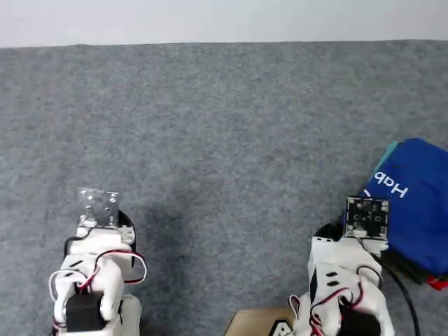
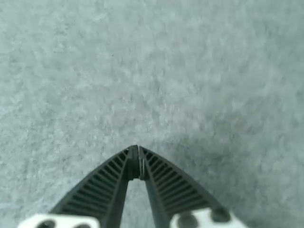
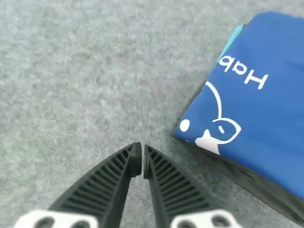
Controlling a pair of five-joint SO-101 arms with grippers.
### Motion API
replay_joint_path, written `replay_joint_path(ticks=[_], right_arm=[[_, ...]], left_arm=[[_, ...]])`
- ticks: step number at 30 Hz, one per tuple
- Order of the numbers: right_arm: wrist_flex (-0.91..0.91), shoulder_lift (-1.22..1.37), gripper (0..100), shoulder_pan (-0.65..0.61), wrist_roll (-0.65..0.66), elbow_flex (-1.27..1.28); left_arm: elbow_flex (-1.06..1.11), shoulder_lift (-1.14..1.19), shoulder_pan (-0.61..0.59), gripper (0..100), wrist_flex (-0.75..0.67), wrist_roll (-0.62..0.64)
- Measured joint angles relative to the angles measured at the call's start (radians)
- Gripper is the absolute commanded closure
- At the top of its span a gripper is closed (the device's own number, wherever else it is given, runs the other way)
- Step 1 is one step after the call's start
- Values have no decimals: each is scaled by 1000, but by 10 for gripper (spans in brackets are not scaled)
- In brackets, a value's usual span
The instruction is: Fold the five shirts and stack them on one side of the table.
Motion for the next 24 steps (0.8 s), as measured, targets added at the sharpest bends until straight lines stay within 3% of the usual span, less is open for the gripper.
replay_joint_path(ticks=[14, 24], right_arm=[[-120, 5, 990, 0, 11, 321], [-147, 5, 990, 0, 11, 453]], left_arm=[[233, -5, -14, 994, -11, -64], [245, -5, -57, 993, -21, -64]])
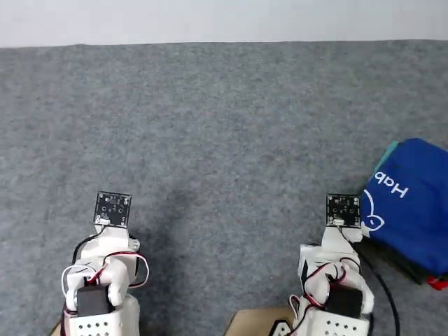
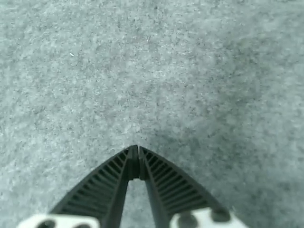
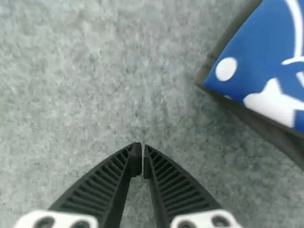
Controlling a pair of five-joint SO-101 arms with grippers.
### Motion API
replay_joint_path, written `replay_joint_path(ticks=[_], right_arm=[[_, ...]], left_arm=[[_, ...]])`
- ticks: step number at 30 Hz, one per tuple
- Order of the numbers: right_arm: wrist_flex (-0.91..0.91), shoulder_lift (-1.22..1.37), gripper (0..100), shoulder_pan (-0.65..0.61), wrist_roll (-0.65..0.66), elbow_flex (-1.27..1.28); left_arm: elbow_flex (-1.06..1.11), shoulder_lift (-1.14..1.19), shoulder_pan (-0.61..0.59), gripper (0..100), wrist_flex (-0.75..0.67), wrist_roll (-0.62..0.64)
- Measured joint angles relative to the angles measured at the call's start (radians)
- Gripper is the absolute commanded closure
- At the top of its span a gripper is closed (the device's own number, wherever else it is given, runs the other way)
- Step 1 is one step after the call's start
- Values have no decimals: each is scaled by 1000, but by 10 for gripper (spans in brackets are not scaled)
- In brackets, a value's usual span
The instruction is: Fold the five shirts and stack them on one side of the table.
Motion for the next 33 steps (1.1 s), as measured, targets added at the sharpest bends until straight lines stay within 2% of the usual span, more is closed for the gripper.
replay_joint_path(ticks=[33], right_arm=[[-25, 0, 990, 0, 0, 28]], left_arm=[[0, 0, 0, 993, 0, 0]])
